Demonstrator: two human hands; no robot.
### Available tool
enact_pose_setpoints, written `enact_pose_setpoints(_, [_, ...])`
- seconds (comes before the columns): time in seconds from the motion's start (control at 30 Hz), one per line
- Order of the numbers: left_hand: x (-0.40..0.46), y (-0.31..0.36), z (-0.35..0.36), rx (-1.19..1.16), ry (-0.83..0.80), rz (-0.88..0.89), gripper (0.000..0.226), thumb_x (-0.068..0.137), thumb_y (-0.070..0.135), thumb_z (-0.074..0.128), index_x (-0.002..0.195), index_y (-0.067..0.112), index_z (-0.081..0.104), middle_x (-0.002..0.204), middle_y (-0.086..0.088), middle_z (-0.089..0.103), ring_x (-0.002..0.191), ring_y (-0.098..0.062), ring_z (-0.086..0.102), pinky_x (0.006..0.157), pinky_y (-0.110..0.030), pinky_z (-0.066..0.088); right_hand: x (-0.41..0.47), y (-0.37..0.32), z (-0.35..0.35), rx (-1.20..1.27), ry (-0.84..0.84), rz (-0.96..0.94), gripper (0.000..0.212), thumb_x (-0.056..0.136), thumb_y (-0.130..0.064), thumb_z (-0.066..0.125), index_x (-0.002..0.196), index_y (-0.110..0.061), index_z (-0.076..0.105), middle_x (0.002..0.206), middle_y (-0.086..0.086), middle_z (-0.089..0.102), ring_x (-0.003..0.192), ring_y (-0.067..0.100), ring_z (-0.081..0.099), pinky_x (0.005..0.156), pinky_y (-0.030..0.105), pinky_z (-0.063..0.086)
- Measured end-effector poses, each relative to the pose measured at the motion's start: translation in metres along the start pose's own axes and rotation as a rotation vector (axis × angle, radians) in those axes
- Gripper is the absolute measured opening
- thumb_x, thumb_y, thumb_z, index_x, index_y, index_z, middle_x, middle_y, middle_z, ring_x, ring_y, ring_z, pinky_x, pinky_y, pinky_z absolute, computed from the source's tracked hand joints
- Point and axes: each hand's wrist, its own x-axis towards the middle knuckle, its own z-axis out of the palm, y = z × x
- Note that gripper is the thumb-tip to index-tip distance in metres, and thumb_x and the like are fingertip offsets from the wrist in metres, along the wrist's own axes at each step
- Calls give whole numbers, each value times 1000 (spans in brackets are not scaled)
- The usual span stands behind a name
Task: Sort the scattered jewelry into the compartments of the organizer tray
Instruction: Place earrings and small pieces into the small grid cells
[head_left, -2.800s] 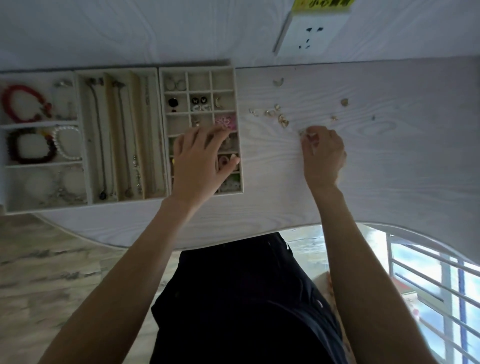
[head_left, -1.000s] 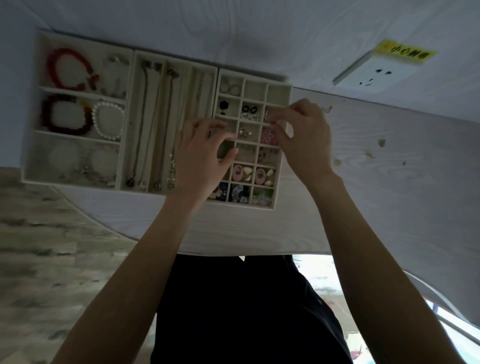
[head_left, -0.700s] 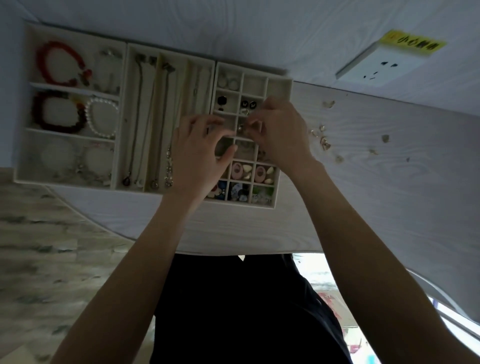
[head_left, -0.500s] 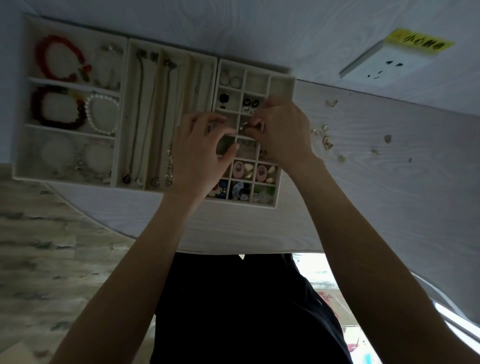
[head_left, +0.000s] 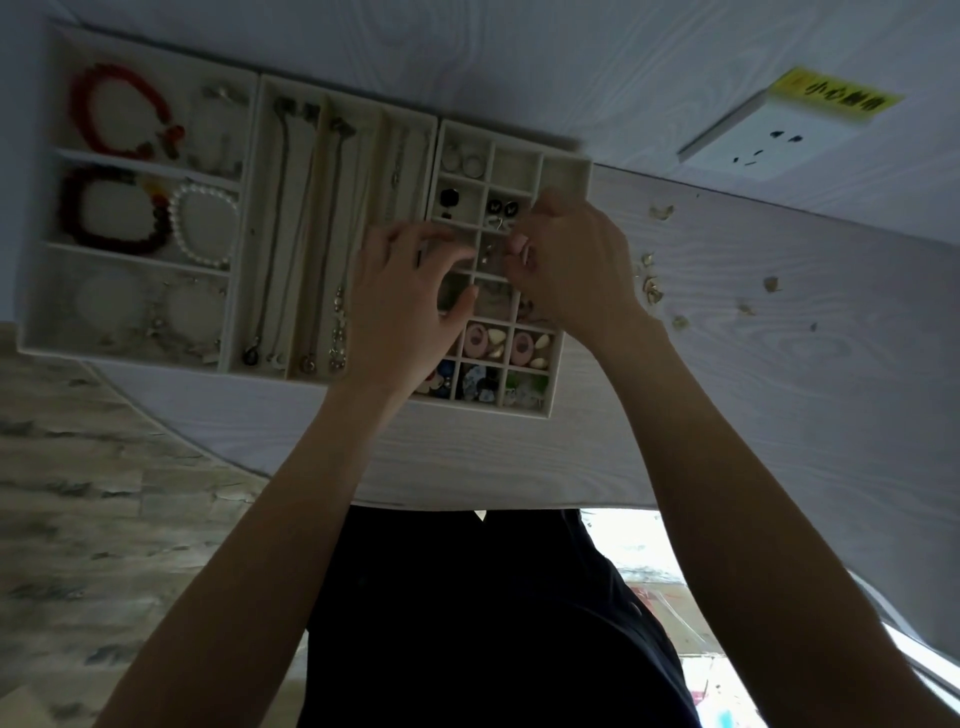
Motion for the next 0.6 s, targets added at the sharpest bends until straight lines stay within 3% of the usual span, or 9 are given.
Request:
enact_pose_setpoints(0.17, [4, 1, 0, 16, -33, 3, 23, 83, 27, 68, 105, 18, 68, 113, -4, 61, 112, -23, 41, 94, -32, 38, -5, -6, 7, -19, 174, 67, 8, 73, -13, 68, 72, -6, 70, 78, 11, 60, 71, 28, 59, 58, 27, 35])
enact_pose_setpoints(0.3, [5, 0, 2, 29, -41, -1, 24, 83, 27, 68, 105, 19, 68, 114, -5, 60, 113, -23, 40, 95, -32, 37, -7, -9, 11, -19, 158, 101, 11, 76, -16, 69, 78, -5, 71, 84, 11, 62, 77, 28, 60, 62, 31, 42])
enact_pose_setpoints(0.47, [6, 1, 1, 43, -58, -7, 23, 84, 28, 66, 106, 19, 67, 114, -5, 61, 114, -26, 45, 95, -26, 32, -9, 0, 4, 103, 39, 136, 12, 84, -26, 65, 89, -18, 73, 99, 3, 61, 98, 19, 54, 72, 24, 34])
enact_pose_setpoints(0.6, [8, 1, 1, 26, -68, -14, 21, 85, 24, 66, 105, 19, 67, 114, -4, 61, 114, -28, 48, 95, -32, 36, -9, 6, 0, 148, 97, 147, 12, 86, -21, 63, 90, -18, 73, 97, 2, 61, 95, 19, 55, 68, 25, 36])
